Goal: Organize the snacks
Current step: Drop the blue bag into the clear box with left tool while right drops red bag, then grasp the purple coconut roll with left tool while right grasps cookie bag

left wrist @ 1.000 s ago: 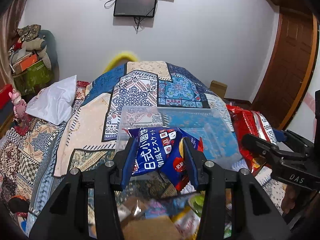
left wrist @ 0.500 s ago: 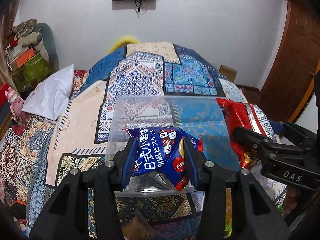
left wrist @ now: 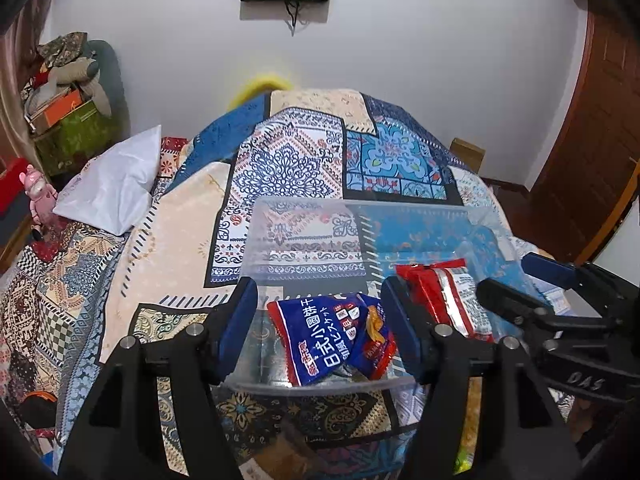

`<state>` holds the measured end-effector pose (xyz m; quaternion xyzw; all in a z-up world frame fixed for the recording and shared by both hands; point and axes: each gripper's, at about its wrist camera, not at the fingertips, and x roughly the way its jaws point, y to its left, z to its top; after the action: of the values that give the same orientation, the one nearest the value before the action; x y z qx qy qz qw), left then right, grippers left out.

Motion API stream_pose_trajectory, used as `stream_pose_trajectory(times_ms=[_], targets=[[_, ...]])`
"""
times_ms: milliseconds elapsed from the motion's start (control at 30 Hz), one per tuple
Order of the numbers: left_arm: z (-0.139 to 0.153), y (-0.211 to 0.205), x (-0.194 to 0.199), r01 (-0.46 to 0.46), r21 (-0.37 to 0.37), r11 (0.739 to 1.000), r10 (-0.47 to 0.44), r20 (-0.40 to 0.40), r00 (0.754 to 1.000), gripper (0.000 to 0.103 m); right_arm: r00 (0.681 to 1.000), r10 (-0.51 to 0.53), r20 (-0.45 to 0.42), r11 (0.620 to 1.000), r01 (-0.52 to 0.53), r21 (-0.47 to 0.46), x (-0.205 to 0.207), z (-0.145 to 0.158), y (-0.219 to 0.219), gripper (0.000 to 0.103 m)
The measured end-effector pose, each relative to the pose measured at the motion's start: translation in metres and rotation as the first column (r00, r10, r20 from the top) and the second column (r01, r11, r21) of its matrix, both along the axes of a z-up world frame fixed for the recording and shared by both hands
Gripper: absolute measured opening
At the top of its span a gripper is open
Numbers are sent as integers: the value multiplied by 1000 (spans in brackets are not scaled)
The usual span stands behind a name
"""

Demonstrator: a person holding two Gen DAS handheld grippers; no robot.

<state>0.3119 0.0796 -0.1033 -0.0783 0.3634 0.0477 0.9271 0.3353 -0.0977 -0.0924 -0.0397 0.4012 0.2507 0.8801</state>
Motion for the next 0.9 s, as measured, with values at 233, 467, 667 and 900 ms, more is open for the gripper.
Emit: stream_pose_trajectory(times_ms=[233, 467, 667, 900], targets=[[29, -2, -42, 21, 5, 1000, -22, 45, 999, 64, 999, 0, 36, 999, -2, 53, -33, 33, -20, 74], [51, -4, -105, 32, 23, 999, -34, 80, 996, 73, 996, -9, 92, 998, 3, 61, -80, 57, -43, 82], [48, -3, -153, 16, 55, 998, -20, 70, 997, 83, 994, -40, 98, 998, 34, 57, -121, 59, -72, 82], [20, 5, -194, -14, 63, 998, 14, -2, 1000, 83, 995, -80, 58, 997, 79, 19, -148, 35, -99, 82]])
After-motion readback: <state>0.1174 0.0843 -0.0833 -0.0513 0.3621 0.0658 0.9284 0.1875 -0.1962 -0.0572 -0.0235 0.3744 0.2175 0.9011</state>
